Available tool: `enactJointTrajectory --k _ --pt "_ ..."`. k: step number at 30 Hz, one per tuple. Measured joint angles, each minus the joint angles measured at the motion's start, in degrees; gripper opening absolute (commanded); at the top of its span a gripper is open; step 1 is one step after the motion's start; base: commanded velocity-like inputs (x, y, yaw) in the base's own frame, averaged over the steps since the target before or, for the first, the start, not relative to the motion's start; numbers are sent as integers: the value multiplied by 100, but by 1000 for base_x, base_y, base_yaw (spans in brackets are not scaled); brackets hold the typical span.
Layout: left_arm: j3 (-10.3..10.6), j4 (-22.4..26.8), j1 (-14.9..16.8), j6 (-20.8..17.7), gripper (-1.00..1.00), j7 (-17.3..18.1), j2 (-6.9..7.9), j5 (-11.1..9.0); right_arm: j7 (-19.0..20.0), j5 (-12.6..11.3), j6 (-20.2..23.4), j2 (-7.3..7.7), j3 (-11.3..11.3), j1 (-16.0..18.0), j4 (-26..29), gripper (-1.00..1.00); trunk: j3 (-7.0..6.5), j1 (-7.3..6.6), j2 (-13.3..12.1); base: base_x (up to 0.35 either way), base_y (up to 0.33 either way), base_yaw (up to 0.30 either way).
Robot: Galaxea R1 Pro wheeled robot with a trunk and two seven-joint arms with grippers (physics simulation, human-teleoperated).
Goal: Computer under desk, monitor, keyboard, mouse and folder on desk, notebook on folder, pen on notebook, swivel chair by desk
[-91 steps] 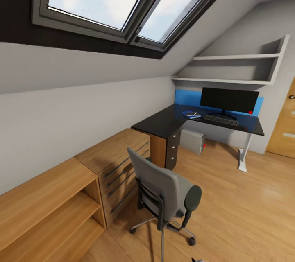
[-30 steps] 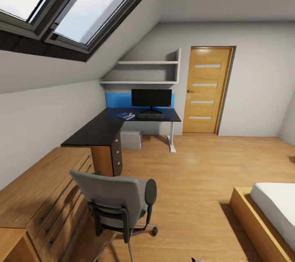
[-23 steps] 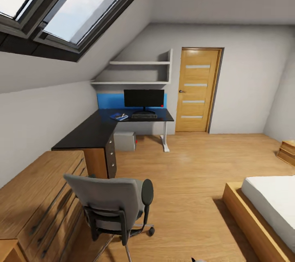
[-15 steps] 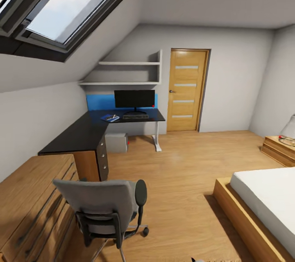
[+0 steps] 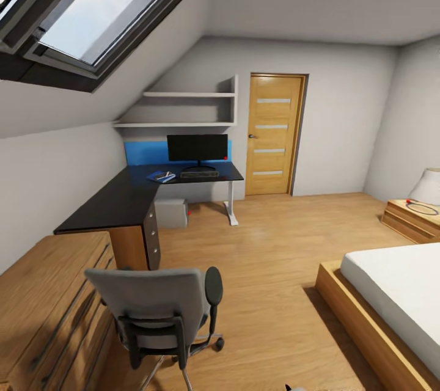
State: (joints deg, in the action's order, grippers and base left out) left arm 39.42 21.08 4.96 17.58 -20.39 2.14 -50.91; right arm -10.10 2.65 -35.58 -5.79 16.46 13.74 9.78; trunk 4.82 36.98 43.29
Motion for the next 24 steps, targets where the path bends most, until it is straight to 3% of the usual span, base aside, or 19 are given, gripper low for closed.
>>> enactJointTrajectory --k 24 --pt "8 -1 0 -1 100 2 0 9 0 -10 32 8 -8 0 -5 100 0 -1 0 -28 166 -1"
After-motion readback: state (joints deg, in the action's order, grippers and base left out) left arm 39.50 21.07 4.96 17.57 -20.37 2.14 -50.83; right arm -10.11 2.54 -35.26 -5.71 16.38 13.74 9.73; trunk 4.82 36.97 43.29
